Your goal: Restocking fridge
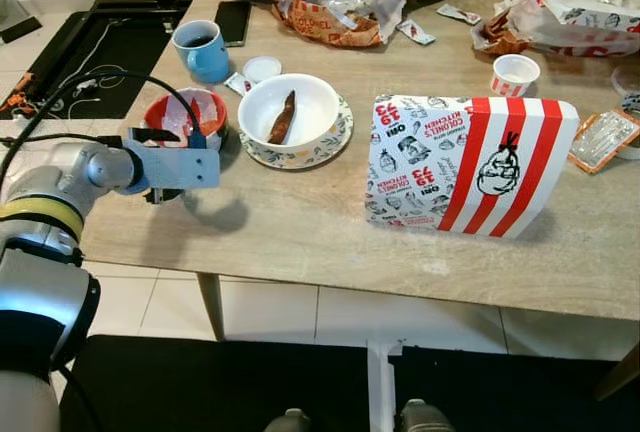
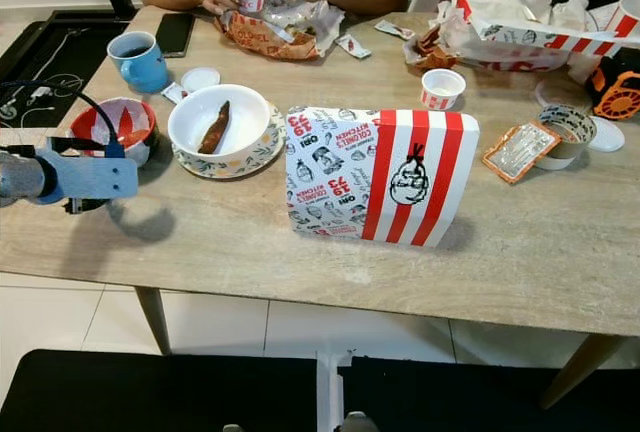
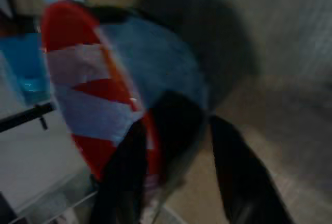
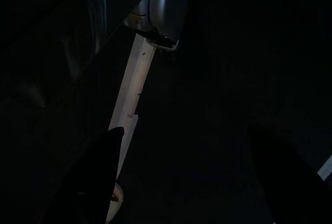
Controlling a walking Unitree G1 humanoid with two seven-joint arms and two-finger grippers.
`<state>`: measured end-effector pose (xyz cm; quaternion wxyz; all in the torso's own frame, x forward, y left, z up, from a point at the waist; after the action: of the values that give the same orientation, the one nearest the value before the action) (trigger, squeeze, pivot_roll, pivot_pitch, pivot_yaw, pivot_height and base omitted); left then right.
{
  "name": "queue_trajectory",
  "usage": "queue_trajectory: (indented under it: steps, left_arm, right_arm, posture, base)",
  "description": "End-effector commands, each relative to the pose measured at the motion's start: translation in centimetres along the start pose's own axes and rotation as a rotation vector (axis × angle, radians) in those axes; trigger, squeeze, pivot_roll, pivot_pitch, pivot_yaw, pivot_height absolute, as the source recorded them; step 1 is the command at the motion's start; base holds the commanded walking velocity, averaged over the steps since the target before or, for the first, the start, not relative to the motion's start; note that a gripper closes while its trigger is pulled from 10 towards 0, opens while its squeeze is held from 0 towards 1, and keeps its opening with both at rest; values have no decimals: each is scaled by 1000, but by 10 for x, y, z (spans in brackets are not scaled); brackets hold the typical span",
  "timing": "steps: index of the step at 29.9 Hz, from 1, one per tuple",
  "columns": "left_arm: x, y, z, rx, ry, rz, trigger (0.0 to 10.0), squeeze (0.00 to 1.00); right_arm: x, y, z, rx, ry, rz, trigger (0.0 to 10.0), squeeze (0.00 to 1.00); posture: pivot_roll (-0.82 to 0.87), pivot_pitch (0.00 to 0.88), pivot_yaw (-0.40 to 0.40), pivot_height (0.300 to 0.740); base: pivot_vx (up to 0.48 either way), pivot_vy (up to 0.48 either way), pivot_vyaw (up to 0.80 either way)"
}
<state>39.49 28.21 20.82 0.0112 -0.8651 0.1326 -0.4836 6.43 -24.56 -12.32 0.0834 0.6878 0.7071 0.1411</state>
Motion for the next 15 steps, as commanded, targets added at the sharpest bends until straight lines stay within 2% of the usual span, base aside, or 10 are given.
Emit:
queue_trajectory:
  steps: [1,4,10,15]
  left_arm:
    - [4,4,2,-5,13,8,0,0]
    - [13,7,2,-13,47,19,0,0]
    - [12,12,4,-37,34,36,0,0]
    - [12,13,1,-68,9,36,0,0]
  right_arm:
    - [3,-12,-2,30,12,0,10000,0]
    - [3,-4,0,15,15,-4,10000,0]
    - [7,12,5,-8,13,-17,10000,0]
    - [6,17,6,-15,7,-11,10000,0]
  posture:
    - [-156,222,74,740]
    - [-146,208,71,740]
    - [-146,176,67,740]
    - [-134,152,63,740]
  base:
    - [0,0,0]
    - [0,0,0]
    - [0,0,0]
    - [0,0,0]
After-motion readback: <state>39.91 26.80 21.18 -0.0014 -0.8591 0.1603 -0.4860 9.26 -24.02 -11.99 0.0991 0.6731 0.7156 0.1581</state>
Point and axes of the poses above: a point about 5 cm out from each wrist's last joint towards the gripper, its own z axis pointing out of the wrist towards the gripper, its own y axis along the axis of the wrist's last joint, x = y × z, the point moved 2 cm from there along z, pointing out of the wrist towards the gripper, and after that the axes turned 14 degrees about z, right-handed, at the moved point
